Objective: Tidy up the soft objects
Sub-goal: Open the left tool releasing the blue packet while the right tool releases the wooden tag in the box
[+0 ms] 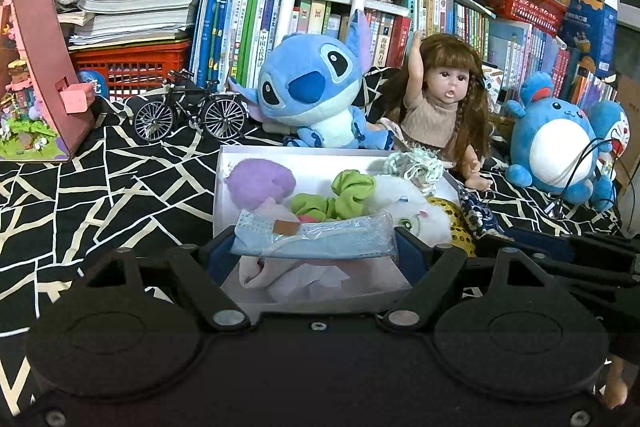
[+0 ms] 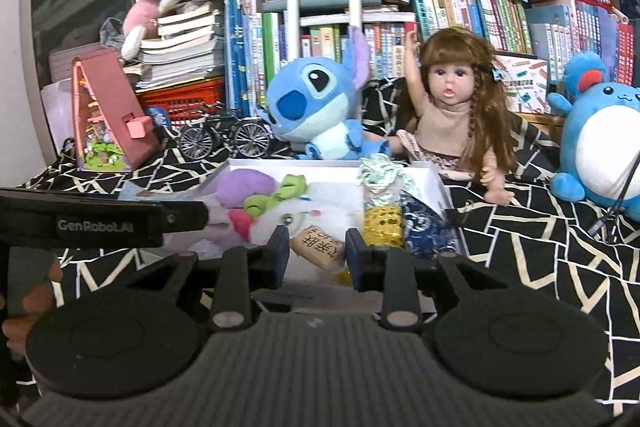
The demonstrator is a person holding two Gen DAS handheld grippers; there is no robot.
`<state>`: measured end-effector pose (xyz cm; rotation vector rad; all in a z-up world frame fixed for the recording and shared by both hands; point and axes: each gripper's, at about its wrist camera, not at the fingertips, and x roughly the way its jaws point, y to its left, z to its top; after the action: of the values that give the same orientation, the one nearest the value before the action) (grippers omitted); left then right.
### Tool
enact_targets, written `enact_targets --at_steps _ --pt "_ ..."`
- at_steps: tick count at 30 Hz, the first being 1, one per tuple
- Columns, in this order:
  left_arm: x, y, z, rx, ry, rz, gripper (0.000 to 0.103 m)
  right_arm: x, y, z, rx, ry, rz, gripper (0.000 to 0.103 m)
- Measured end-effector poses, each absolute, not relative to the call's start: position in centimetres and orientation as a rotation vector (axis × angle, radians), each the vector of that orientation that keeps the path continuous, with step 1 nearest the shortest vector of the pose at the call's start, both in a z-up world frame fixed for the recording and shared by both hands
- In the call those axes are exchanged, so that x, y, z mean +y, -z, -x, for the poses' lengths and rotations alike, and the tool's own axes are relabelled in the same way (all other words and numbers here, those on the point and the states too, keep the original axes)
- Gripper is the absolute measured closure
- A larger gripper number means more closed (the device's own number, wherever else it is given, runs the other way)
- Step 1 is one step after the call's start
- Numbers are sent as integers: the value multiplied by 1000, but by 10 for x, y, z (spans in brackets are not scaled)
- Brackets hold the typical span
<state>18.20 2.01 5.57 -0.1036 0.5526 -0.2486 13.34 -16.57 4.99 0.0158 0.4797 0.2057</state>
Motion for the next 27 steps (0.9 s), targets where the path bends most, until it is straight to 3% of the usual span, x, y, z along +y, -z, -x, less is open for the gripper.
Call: enact_targets --at_steps 10,27 --pt "20 -60 -224 582 255 128 24 -186 -58 -167 519 -173 -60 67" --pt "0 -51 -322 739 217 147 24 -204 -53 -271 751 -143 -235 67"
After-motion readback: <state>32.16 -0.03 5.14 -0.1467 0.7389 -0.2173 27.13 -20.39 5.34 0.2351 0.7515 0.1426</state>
